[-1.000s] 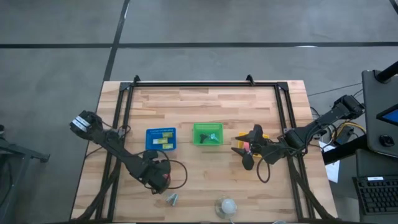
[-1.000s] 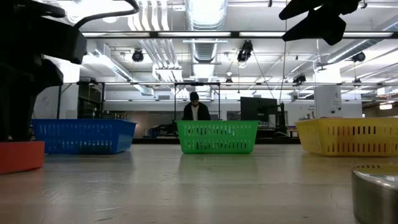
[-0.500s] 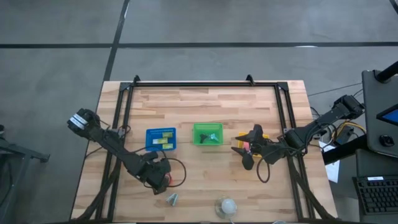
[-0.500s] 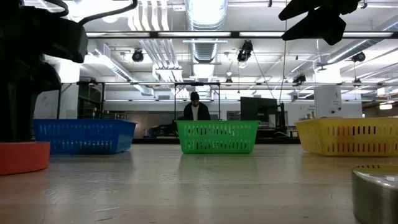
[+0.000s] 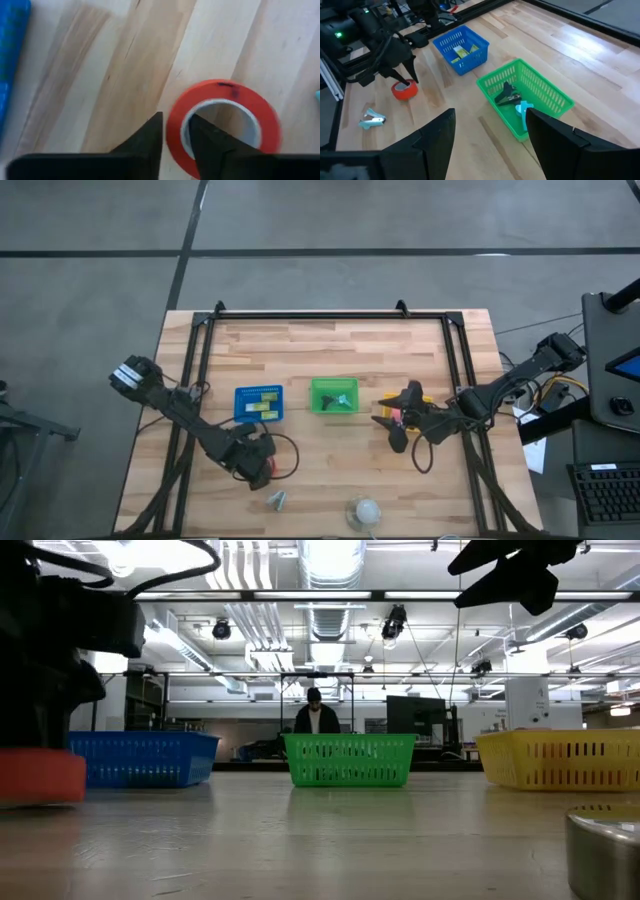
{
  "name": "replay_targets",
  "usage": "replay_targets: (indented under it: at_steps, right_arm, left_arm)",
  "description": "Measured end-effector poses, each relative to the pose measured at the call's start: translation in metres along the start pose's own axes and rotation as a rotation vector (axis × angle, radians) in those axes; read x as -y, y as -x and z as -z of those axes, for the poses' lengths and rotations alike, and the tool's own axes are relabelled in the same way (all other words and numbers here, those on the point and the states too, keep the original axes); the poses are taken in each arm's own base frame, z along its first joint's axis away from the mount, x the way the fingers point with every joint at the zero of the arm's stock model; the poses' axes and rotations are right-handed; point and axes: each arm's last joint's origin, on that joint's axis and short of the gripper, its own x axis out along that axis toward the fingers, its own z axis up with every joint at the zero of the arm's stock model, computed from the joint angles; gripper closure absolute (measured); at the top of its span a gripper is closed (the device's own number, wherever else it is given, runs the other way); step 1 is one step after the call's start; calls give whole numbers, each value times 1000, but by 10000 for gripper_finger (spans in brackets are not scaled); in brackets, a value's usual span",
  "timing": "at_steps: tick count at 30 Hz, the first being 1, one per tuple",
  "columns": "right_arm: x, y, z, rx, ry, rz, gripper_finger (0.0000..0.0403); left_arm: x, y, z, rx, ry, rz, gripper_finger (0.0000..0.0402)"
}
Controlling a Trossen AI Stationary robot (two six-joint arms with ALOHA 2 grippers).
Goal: Pick and place Stapler, Stapler remover, tape
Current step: Put the orange tape into the yellow bin
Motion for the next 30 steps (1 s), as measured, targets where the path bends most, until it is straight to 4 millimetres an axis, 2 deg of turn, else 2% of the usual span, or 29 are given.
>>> replay_targets:
  at_steps: [5,11,14,24,30]
  right_arm:
    - [-1,-6,5,-14,-9,18,162]
    - [-6,-14,11,-24,2,25,160]
    - [-9,-16,10,-8,11,7,165]
    - [-15,-19,5,43,5,-31,168]
    - [-18,-28,4,80,-7,-33,155]
  left_arm:
    - [3,0,-5,89,-43,-1,369]
    - [2,0,-10,161,-29,-35,368]
    - [0,2,-16,268,3,-82,353]
    - [7,36,-62,784,80,-349,360]
    - [13,51,-94,935,21,-414,353]
